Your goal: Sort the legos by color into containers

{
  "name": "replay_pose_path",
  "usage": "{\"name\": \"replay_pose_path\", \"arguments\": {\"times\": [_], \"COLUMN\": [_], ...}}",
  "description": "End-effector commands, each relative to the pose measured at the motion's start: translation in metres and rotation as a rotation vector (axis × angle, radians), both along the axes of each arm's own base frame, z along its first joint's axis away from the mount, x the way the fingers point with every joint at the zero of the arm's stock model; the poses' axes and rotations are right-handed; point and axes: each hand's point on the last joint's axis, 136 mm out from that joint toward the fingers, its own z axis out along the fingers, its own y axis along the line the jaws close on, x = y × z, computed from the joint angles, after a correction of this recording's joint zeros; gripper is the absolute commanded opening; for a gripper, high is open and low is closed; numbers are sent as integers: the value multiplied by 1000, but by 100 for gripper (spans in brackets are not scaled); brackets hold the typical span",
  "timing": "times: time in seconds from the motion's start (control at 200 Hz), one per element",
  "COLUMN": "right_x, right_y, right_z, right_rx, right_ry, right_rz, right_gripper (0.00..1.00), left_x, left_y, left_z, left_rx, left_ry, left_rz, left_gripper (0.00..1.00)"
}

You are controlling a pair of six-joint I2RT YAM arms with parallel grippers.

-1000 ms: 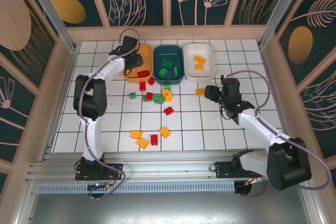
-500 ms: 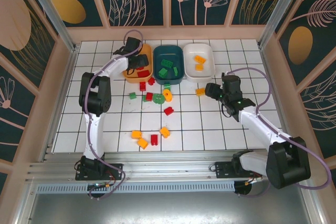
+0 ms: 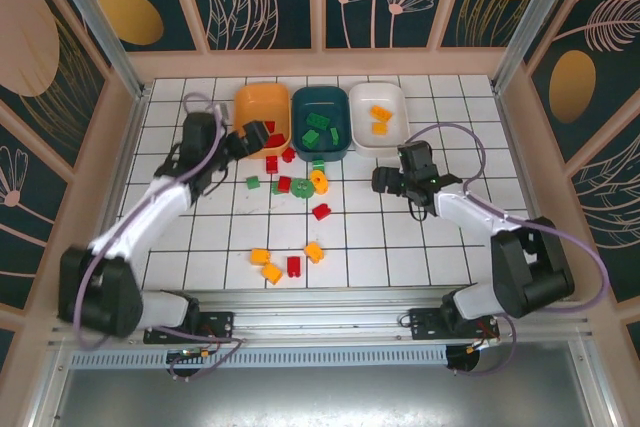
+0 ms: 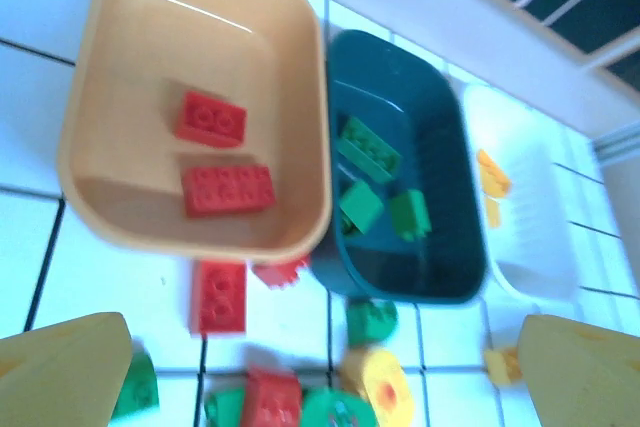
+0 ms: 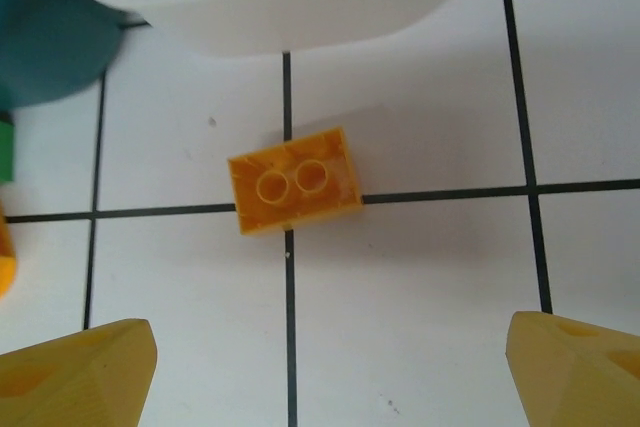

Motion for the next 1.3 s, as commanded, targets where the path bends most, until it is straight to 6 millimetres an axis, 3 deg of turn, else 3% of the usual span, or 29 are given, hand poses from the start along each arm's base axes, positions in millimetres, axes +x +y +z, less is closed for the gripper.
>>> {"name": "replay_pose_path", "arguments": {"times": [0.0,0.085,0.195,0.475,0.601,0.661,0.766,0.936,1.081,1.156,1.291], "right_x": [13,20,32,52,50,50,51,56,91,119,162], "right_y": [9,14,15,17,17,18,22,40,29,18,19], "right_z": [1,-13,-24,-57,-66,-61,-44,13,56,56,31], "right_rx": [-33,-66,-113,-203,-209,-215,-216,-183,-141,-94,-104], "right_ry": [3,34,45,110,127,107,52,-70,-167,-183,-127], "right_rz": [59,74,89,120,109,100,89,85,-5,-84,-105], "right_gripper": [91,91,91,79,61,50,42,40,39,39,38], "left_x": [-37,-62,-74,-57,-52,-51,-50,-51,-61,-69,-79], "left_y": [-1,8,15,1,0,0,-1,0,5,4,4], "left_z": [-41,-59,-66,-62,-56,-55,-54,-59,-76,-85,-93], "left_rx": [-125,-142,-145,-145,-150,-147,-143,-163,-260,-315,-331], "left_ry": [67,77,72,92,76,73,73,90,132,156,178], "left_rz": [-3,25,52,-7,-10,-9,-15,2,82,94,89], "left_gripper": [99,98,99,99,99,99,99,98,98,98,99]}}
